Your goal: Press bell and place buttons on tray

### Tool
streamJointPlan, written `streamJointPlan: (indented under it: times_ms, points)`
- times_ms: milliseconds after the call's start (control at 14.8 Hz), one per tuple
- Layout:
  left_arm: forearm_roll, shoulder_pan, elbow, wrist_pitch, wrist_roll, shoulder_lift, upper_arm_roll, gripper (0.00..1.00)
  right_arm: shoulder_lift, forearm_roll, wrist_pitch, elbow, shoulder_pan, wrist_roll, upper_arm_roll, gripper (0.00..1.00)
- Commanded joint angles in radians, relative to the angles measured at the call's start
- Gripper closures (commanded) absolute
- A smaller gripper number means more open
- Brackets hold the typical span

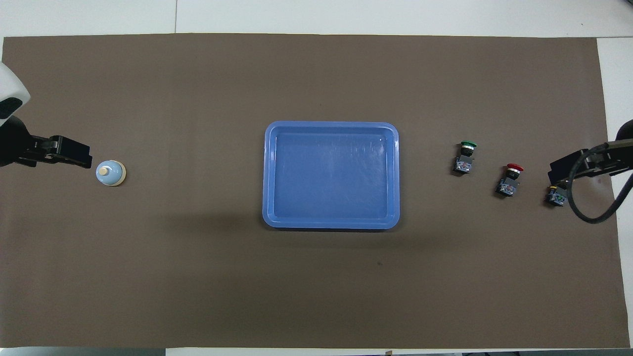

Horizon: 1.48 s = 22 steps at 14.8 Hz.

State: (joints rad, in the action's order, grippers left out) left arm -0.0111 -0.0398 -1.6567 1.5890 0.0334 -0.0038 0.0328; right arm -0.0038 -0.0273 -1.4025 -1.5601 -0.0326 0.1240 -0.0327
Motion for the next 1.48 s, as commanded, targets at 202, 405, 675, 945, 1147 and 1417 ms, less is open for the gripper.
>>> streamJointPlan:
  times_ms: [202, 405, 675, 945, 1147, 1417]
  points:
    - [0.014, 0.024, -0.037, 0.035, -0.003, -0.012, -0.007, 1.00, -0.004, -0.006, 0.017, -0.001, -0.006, 0.017, -0.001, 0.00]
    - [0.013, 0.078, -0.107, 0.135, 0.002, 0.005, -0.007, 1.00, -0.004, -0.006, 0.017, -0.001, -0.006, 0.017, -0.003, 0.00]
    - [0.007, 0.121, -0.152, 0.291, 0.017, 0.129, -0.007, 1.00, -0.004, -0.006, 0.017, -0.001, -0.006, 0.017, -0.001, 0.00]
    - [0.007, 0.159, -0.233, 0.437, 0.022, 0.168, -0.007, 1.00, -0.004, -0.006, 0.017, -0.001, -0.006, 0.017, -0.001, 0.00]
    - [0.007, 0.163, -0.290, 0.508, 0.020, 0.180, -0.007, 1.00, -0.004, -0.006, 0.017, -0.001, -0.006, 0.017, -0.001, 0.00]
    - [0.007, 0.156, -0.345, 0.546, 0.022, 0.194, -0.007, 1.00, -0.004, -0.006, 0.017, -0.001, -0.006, 0.017, -0.003, 0.00]
